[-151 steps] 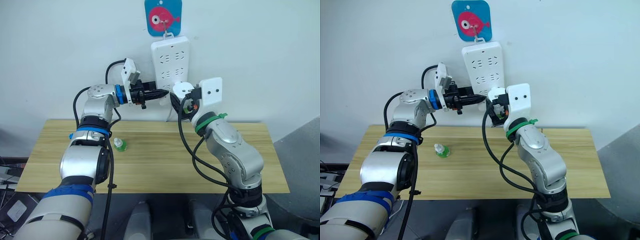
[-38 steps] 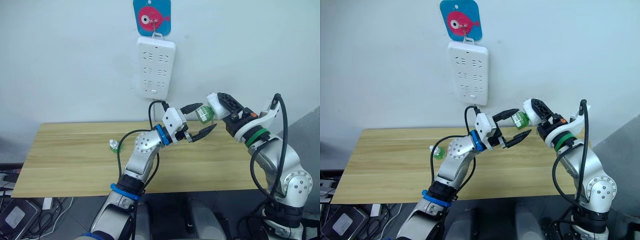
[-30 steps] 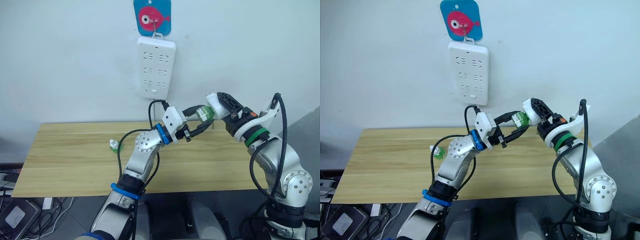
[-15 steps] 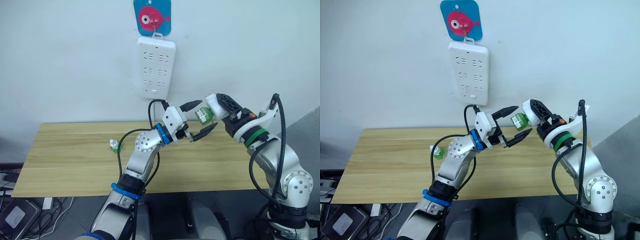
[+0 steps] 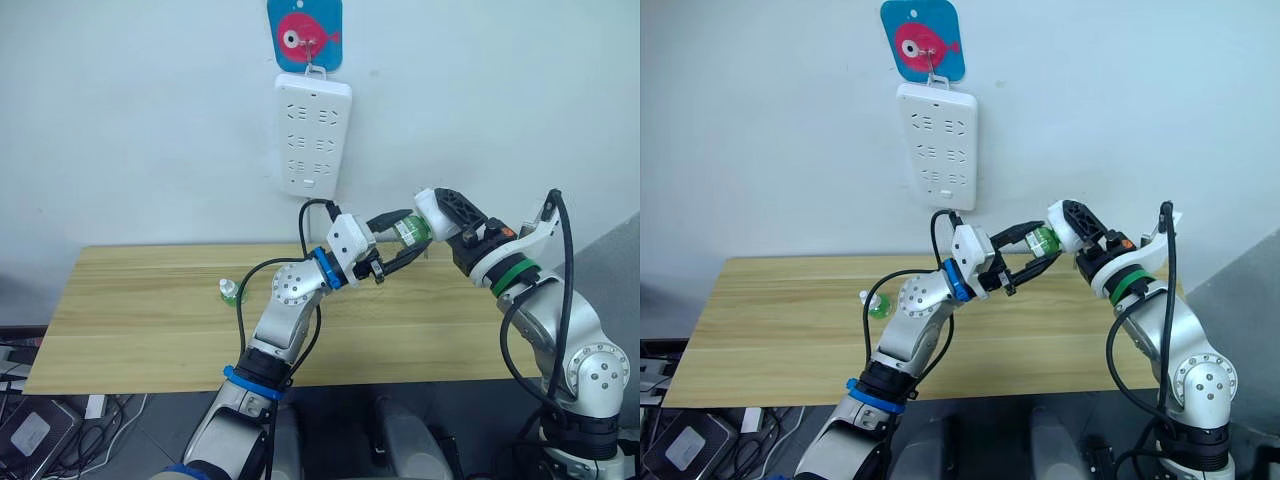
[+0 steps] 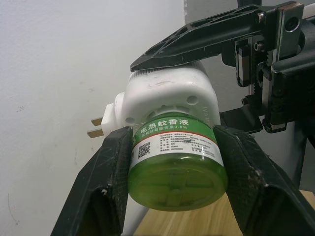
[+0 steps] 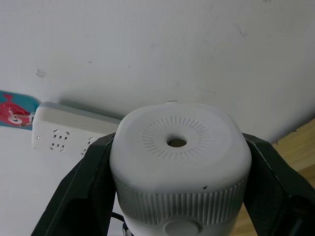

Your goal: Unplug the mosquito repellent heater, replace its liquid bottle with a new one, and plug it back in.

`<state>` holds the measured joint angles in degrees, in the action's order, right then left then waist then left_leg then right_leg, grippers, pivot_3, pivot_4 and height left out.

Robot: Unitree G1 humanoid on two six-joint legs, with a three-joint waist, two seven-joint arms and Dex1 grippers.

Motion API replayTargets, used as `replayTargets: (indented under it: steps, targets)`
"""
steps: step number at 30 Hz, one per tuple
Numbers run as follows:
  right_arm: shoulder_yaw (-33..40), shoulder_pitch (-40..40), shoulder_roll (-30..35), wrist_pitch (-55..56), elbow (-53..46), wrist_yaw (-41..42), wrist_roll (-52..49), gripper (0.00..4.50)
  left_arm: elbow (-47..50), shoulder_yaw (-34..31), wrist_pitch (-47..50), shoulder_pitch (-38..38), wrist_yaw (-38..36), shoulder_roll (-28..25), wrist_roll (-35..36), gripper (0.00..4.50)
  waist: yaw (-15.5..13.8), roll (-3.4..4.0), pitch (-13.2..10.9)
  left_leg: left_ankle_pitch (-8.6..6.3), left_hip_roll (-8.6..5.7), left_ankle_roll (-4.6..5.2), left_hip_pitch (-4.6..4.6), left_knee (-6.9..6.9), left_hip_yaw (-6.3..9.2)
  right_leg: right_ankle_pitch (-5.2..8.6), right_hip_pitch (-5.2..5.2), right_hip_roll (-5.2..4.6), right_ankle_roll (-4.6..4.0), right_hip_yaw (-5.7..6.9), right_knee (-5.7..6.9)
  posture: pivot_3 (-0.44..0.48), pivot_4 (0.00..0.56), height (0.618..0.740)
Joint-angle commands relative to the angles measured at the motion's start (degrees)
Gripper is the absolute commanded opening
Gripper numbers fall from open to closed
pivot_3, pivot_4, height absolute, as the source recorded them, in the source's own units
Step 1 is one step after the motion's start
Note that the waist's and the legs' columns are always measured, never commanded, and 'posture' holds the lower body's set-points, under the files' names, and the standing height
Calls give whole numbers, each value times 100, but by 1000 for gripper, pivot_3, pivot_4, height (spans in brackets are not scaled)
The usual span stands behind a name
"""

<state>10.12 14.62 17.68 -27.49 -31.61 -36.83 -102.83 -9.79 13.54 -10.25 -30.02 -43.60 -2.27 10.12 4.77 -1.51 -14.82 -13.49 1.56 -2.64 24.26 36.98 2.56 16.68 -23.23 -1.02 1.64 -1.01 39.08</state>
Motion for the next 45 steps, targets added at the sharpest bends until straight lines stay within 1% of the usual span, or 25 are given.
replayTargets:
  steps: [1, 4, 6, 8, 9, 12, 16, 19, 22, 24, 29, 32, 34, 39, 45]
  targets:
    - [44, 42, 36, 89, -200, 139, -151, 3022, 116, 29, -57, -22, -14, 56, 79, 2258, 0, 0, 0, 0, 0, 0, 0, 0, 0, 0, 0, 0, 0, 0, 0, -142, 240, 740]
    - [19, 18, 70, 39, -222, 213, -177, 3022, 93, 28, -84, -73, -27, 57, 71, 2258, 0, 0, 0, 0, 0, 0, 0, 0, 0, 0, 0, 0, 0, -1, 0, -142, 240, 740]
    - [10, -19, 91, 13, -242, 267, -234, 3744, 77, 43, -127, -114, -55, 41, 40, 2258, 0, 0, 0, 0, 0, 0, 0, 0, 0, 0, 0, 0, 0, -1, 0, -142, 240, 740]
    - [16, -58, 181, -73, -241, 403, -410, 4354, 25, 123, -162, -175, -280, -27, 43, 2258, 0, 0, 0, 0, 0, 0, 0, 0, 0, 0, 0, 0, 0, 0, 0, -142, 240, 740]
    - [35, -81, 291, -160, -196, 491, -531, 4432, -47, 133, -160, -223, -423, -64, 84, 2258, 0, 0, 0, 0, 0, 0, 0, 0, 0, 0, 0, 0, 0, 0, 1, -142, 240, 740]
    - [128, -125, 707, -523, 14, 835, -922, 4432, -254, 92, -211, -392, -794, -167, 215, 2258, -1, 0, 0, 0, -2, 0, 0, 1, -2, 0, 0, 0, 0, -1, 0, -142, 240, 740]
    - [360, -108, 1163, -1396, 459, 1600, -1017, 4432, -415, 79, -519, -605, -1533, -389, 438, 2258, -1, 0, 0, 0, -4, 0, 0, 1, -3, 0, 0, 1, -1, 0, 0, -142, 240, 740]
    - [574, -80, 1541, -2481, 995, 2645, -1017, 4432, -544, 104, -740, -767, -2276, -570, 667, 2258, -4, 0, 0, 0, -4, 1, 0, 0, -4, -1, 0, 5, -1, 1, 0, -152, 247, 740]
    - [646, 3, 2078, -3423, 1498, 3640, -1017, 4432, -838, 184, -1320, -899, -2977, -714, 696, 2258, -13, 0, 0, 0, -3, 1, 0, 2, -5, -1, 1, 4, -1, 0, -1, -147, 255, 740]
    - [632, 24, 2263, -3758, 1732, 3982, -1017, 4432, -991, 157, -1474, -966, -3198, -714, 755, 2258, -15, 0, 0, 0, -4, 2, 0, 4, -6, -1, 1, 5, -2, 0, 0, -146, 256, 740]
    - [557, -44, 3092, -4402, 2062, 4985, -1017, 4432, -1257, 88, -1755, -1045, -3568, -706, 827, 2258, -19, -1, 0, -1, -6, 3, 3, 4, -5, -1, 1, 6, -2, 0, -4, -142, 260, 740]
    - [543, 58, 3438, -4589, 2333, 5310, -1017, 4432, -1301, 62, -1791, -1025, -3610, -704, 841, 2258, -20, -1, -1, -1, -6, 3, 3, 8, -5, -1, 1, 5, -1, 0, -3, -141, 258, 740]
    - [522, 83, 3562, -4586, 2369, 5310, -1017, 4432, -1317, 72, -1872, -992, -3569, -696, 786, 2258, -20, -1, -1, -1, -7, 3, 2, 9, -5, -2, 2, 6, 0, 0, -1, -141, 256, 740]
    - [436, 238, 3595, -4597, 2541, 5223, -1017, 4432, -1309, 95, -1893, -950, -3477, -650, 755, 2258, -18, -1, -1, -1, -8, 3, 2, 9, -5, -2, 2, 11, 0, 0, -1, -137, 257, 740]
    - [328, 354, 3650, -4610, 2504, 5246, -1017, 4432, -1336, 84, -1834, -978, -3359, -602, 716, 2258, -24, -1, -1, -1, -7, 3, 3, 9, -4, -2, 2, 10, 1, 1, -2, -135, 256, 740]
